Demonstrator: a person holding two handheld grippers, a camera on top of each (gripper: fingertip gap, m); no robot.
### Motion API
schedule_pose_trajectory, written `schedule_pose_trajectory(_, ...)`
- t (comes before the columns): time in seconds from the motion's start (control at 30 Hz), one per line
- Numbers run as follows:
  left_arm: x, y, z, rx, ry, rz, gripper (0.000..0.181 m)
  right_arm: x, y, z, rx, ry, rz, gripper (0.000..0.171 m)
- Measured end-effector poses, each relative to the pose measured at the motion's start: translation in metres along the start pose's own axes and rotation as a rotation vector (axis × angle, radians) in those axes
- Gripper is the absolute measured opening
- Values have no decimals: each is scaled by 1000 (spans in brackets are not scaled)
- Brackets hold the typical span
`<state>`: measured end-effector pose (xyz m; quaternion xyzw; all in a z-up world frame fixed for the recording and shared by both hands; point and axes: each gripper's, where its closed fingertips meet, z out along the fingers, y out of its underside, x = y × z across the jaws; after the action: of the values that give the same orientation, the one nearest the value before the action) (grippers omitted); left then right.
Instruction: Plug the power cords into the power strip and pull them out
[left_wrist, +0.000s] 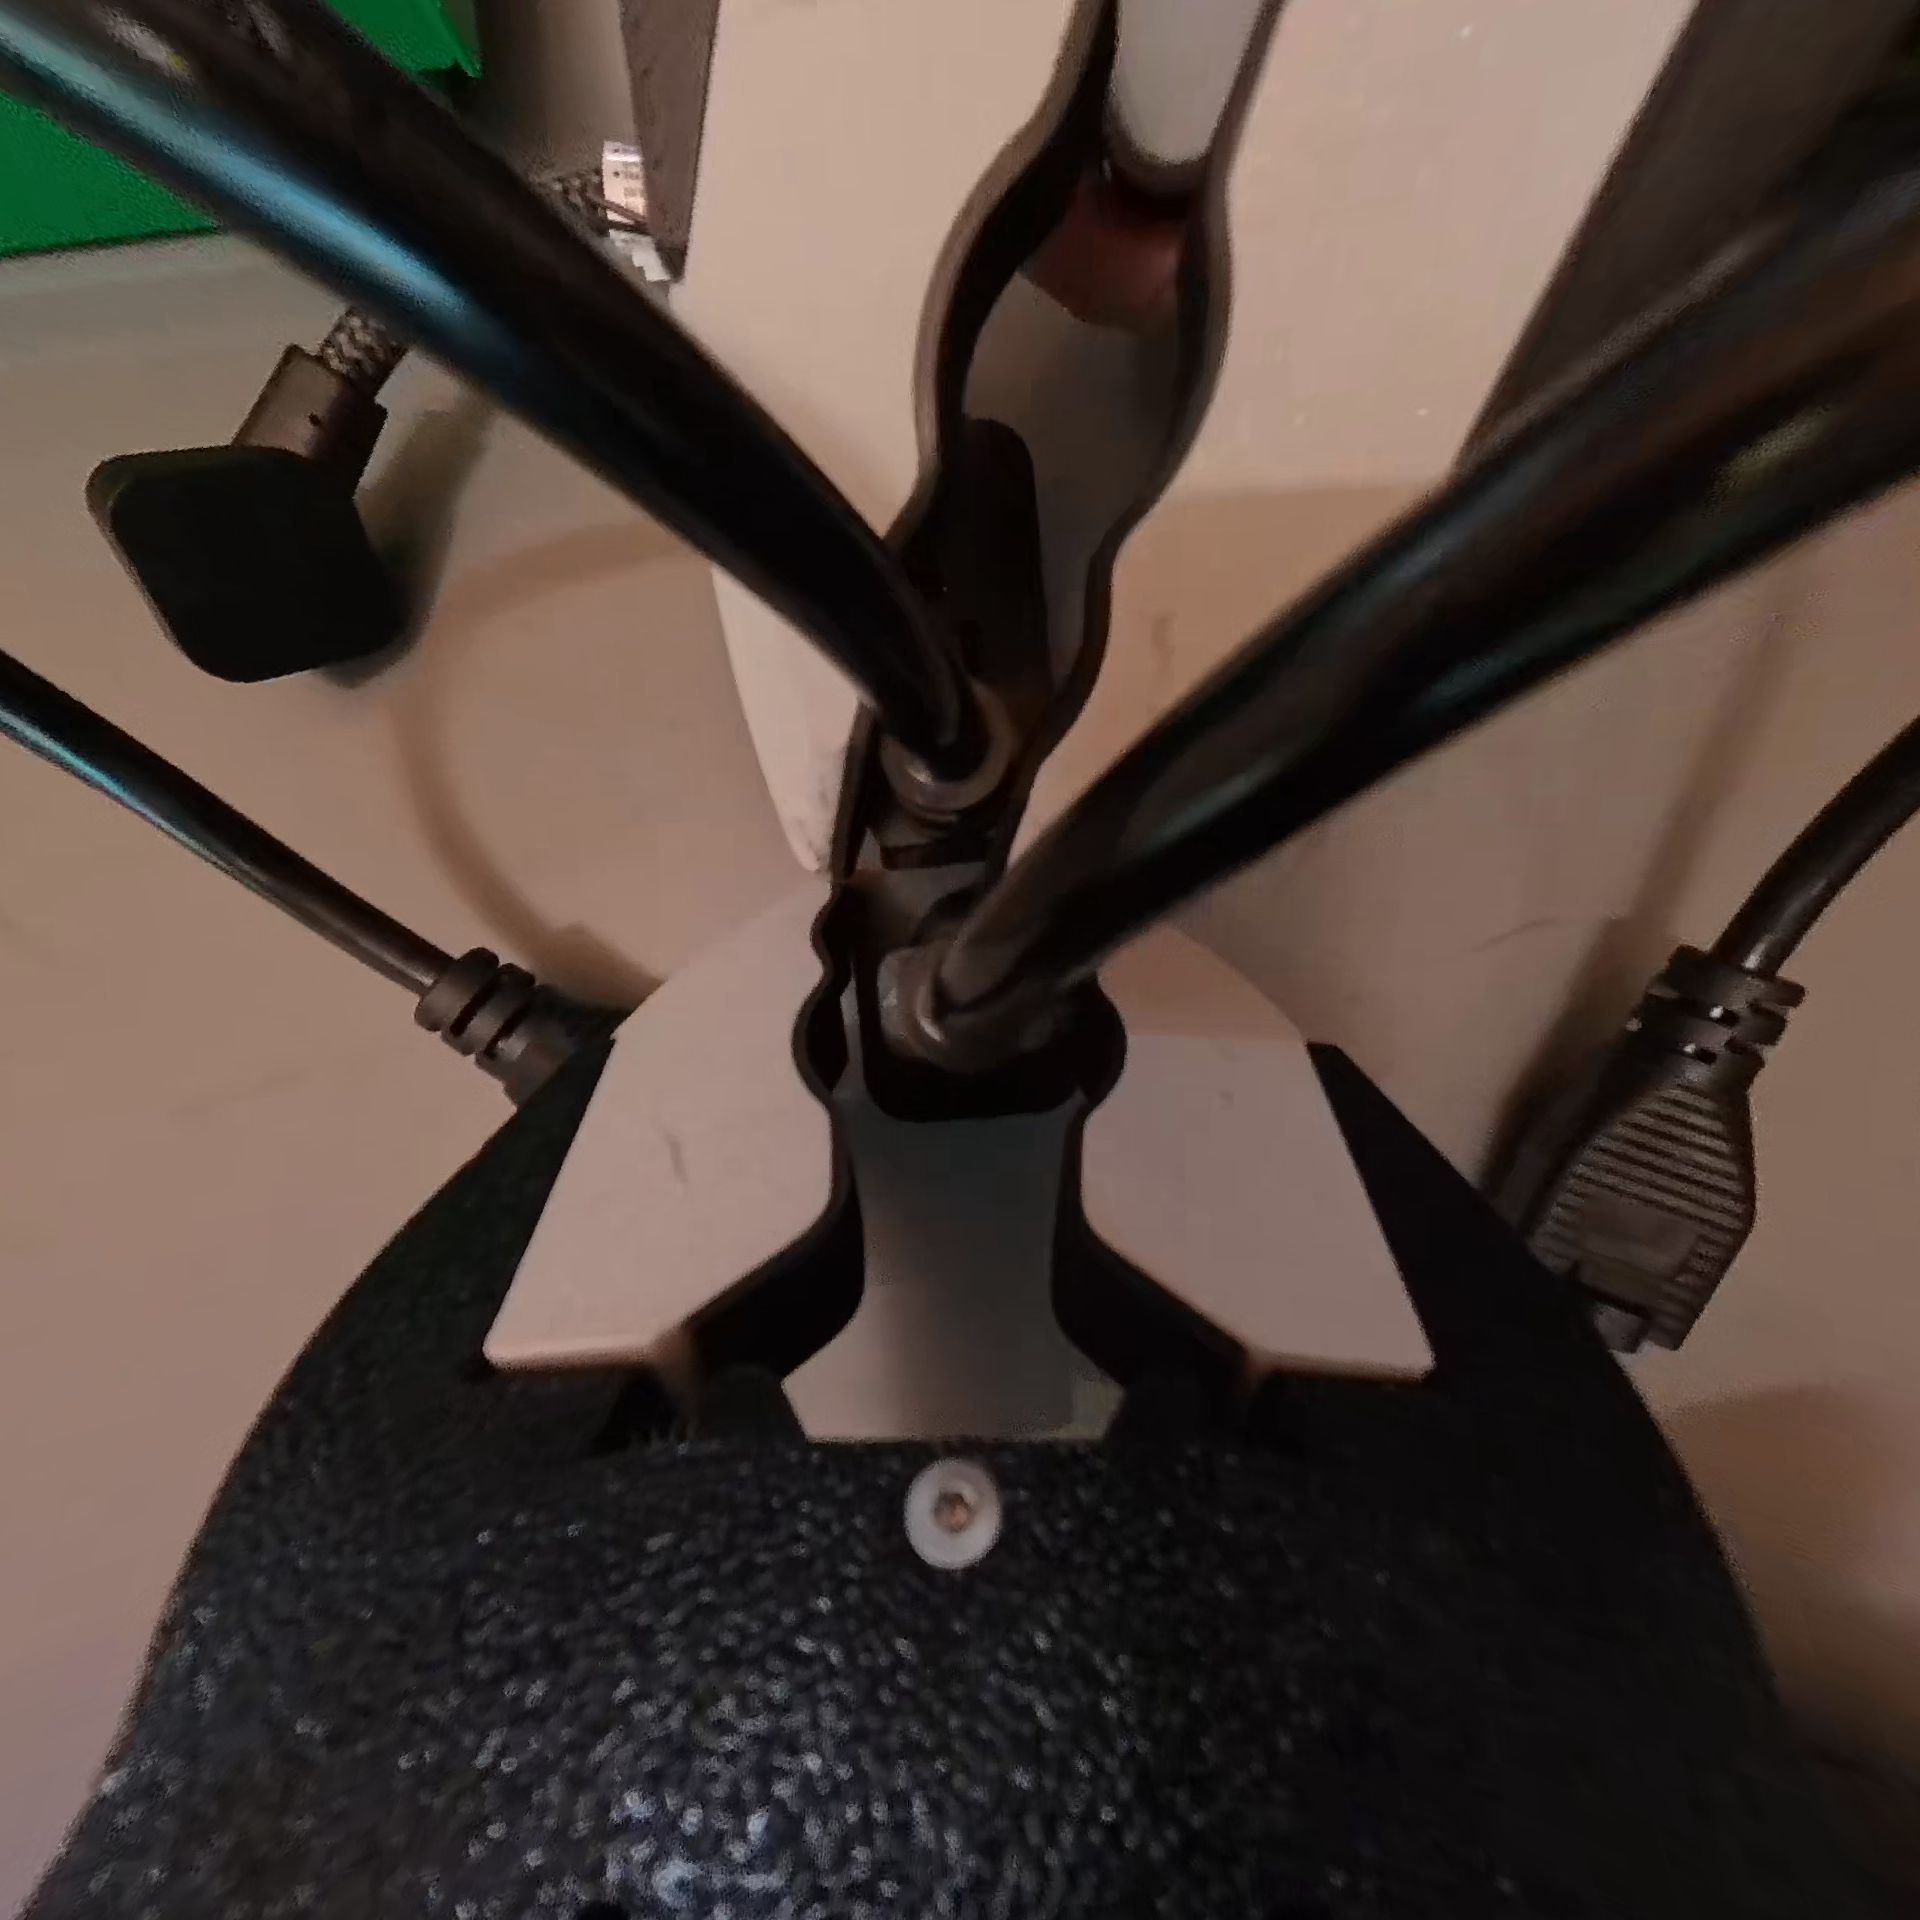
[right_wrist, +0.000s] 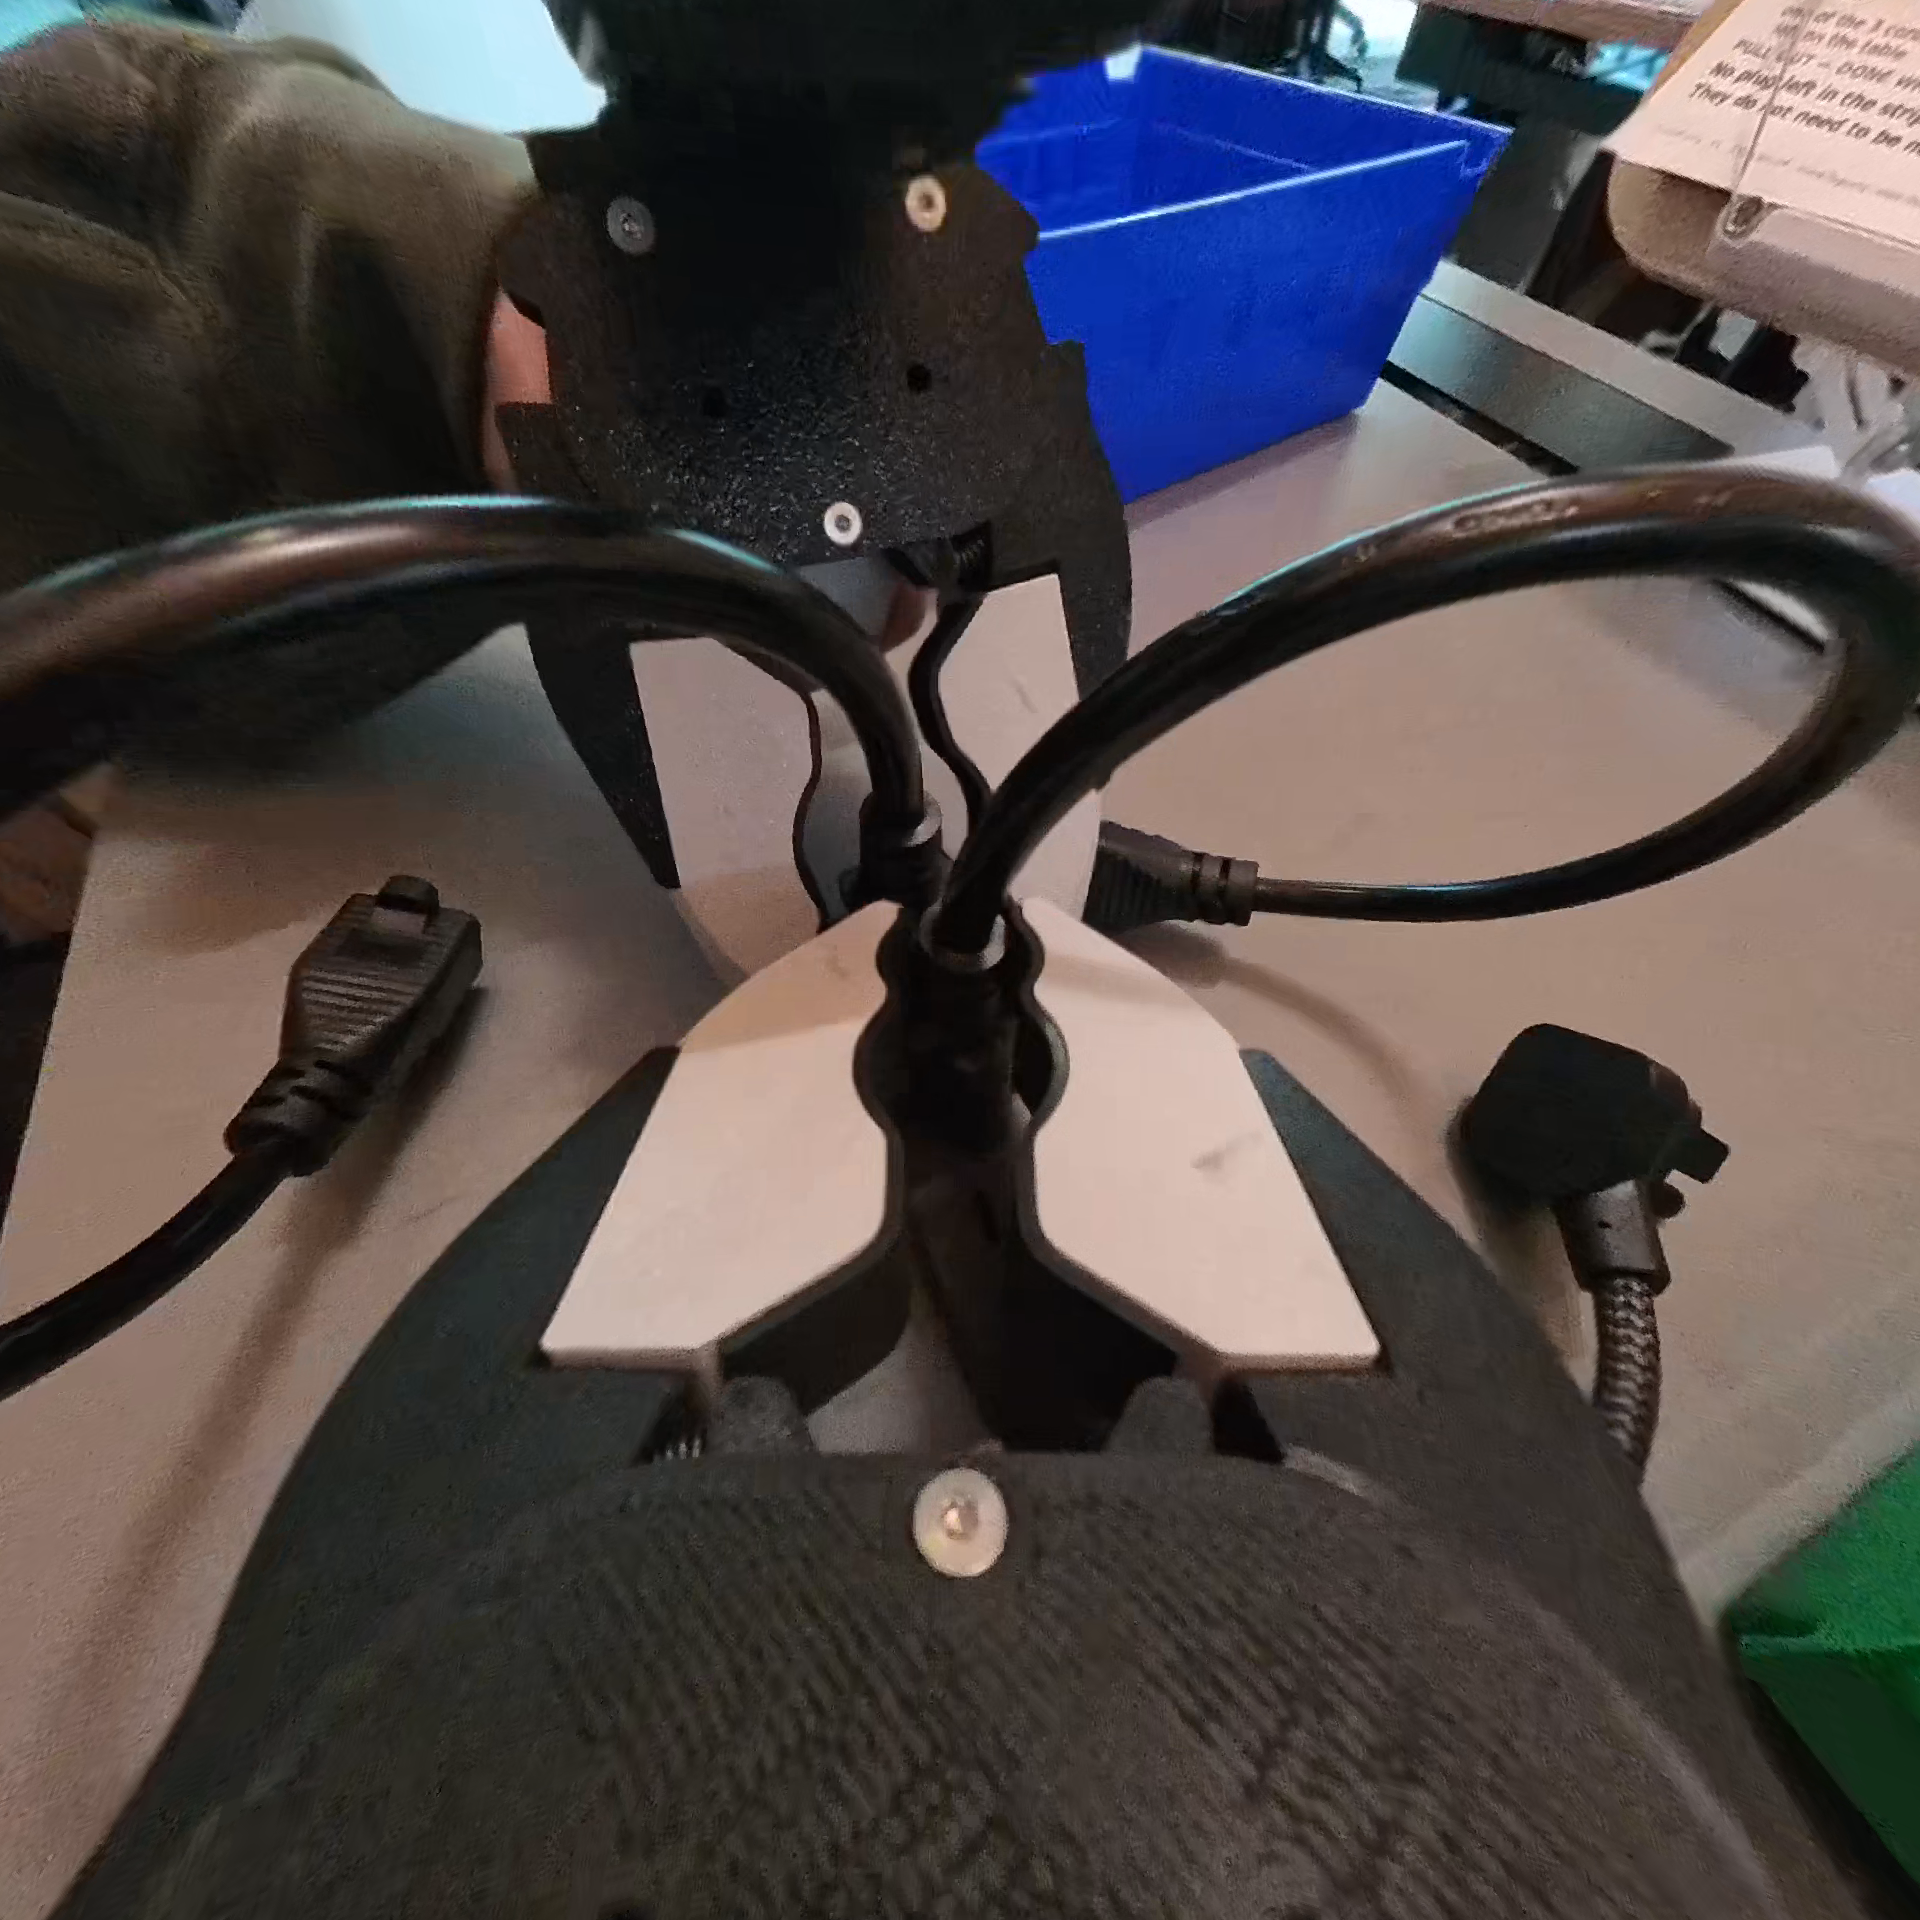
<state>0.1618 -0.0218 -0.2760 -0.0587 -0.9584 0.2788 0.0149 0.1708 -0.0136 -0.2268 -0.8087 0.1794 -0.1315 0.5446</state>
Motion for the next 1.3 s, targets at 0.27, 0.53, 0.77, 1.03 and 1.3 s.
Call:
schedule_pose_trajectory(0.27,0,0,0,62,27,2,40,-2,-1,2,21,-74,54,16)
schedule_pose_trajectory(0.53,0,1,0,17,79,-1,40,-2,-1,4,5,-137,82,17)
schedule_pose_trajectory(0.77,1,2,1,-18,74,-22,40,-5,-2,5,-1,-191,-23,16)
schedule_pose_trajectory(1.03,3,1,2,-36,43,-51,40,-5,3,-5,-4,-222,-26,18)
schedule_pose_trajectory(1.3,4,5,2,-148,-14,-76,41,-6,4,-7,-20,-210,-86,16)
